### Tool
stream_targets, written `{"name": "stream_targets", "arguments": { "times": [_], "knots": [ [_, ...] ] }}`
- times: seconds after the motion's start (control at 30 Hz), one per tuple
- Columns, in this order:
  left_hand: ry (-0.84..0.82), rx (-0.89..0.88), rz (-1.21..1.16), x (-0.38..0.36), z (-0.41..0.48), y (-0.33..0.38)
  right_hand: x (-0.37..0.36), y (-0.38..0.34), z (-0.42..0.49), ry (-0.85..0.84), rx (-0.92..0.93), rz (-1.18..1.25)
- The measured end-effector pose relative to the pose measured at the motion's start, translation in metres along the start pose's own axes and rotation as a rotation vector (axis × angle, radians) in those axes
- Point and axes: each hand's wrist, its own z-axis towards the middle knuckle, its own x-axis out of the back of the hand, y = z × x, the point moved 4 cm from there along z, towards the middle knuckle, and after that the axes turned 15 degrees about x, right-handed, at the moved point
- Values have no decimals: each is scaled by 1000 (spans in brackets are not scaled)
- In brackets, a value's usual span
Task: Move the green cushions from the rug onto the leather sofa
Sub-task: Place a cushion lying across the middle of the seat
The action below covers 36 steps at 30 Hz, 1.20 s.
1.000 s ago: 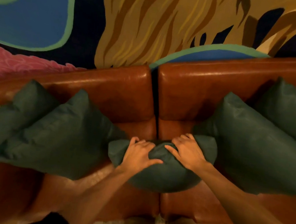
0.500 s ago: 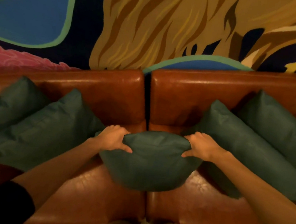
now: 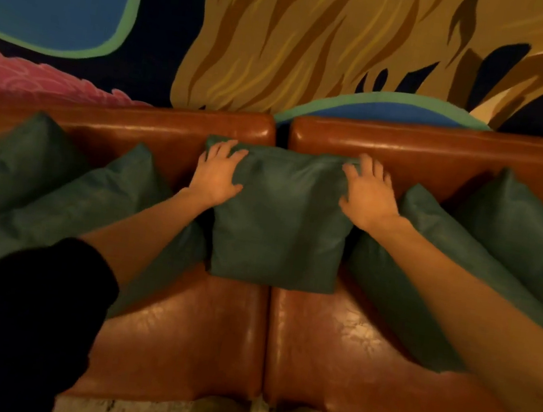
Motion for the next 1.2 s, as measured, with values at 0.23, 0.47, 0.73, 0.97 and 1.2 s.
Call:
{"name": "stream_targets", "arguments": {
  "times": [0.23, 0.47, 0.73, 0.97, 1.2],
  "knots": [
    [-676, -94, -483, -81, -40, 32, -81, -31, 1, -329, 111, 421],
    [-646, 21, -588, -124, 4, 29, -121, -22, 29, -335, 87, 356],
    [-114, 230, -938, -79, -22, -14, -86, 53, -5, 301, -419, 747],
    [-173, 586, -1162, -116, -1, -32, -125, 30, 22, 105, -825, 1502],
    [-256, 667, -1035, -104, 1, -27, -126, 30, 30, 179, -780, 1292]
  ]
}}
